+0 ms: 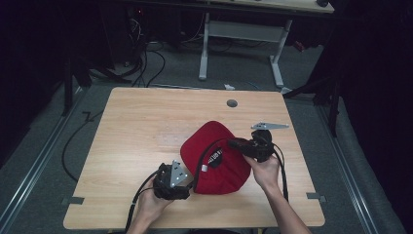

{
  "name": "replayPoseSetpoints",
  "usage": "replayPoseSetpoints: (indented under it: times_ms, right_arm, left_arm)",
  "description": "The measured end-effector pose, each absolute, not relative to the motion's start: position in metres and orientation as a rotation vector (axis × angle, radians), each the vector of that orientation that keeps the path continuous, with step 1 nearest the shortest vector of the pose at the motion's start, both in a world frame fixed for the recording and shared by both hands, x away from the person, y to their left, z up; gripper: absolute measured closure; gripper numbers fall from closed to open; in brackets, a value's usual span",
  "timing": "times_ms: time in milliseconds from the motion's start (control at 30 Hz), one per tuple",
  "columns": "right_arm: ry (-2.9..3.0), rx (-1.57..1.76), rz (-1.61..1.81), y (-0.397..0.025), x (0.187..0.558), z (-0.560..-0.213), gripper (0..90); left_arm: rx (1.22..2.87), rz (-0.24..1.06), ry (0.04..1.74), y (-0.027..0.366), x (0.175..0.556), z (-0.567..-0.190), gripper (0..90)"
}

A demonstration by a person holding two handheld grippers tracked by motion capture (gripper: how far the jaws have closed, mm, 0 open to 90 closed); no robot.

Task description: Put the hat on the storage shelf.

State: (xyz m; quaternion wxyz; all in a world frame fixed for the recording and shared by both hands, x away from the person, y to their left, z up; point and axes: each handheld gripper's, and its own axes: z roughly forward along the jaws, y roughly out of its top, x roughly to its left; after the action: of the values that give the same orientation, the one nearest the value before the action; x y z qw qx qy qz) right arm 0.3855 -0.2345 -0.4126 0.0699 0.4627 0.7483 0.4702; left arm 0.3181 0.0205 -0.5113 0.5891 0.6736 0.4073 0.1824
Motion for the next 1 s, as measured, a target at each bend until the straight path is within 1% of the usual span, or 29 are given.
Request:
replayPoseSetpoints:
  times_ms: [100, 333, 567, 1000]
  right_arm:
    - [2.248, 1.401, 1.411, -0.230, 0.387, -0.411, 81.0]
    - [2.261, 1.401, 1.330, -0.225, 0.387, -0.414, 80.9]
    - [2.278, 1.378, 1.239, -0.220, 0.383, -0.413, 80.8]
    - [2.344, 1.380, 1.173, -0.217, 0.382, -0.414, 80.6]
  left_arm:
    - [1.526, 0.426, 0.945, 0.020, 0.318, -0.507, 23.1]
    - [1.493, 0.461, 0.917, 0.023, 0.315, -0.497, 23.1]
    - [1.510, 0.495, 0.878, 0.021, 0.311, -0.490, 22.2]
    - [1.523, 0.501, 0.835, 0.019, 0.310, -0.483, 22.4]
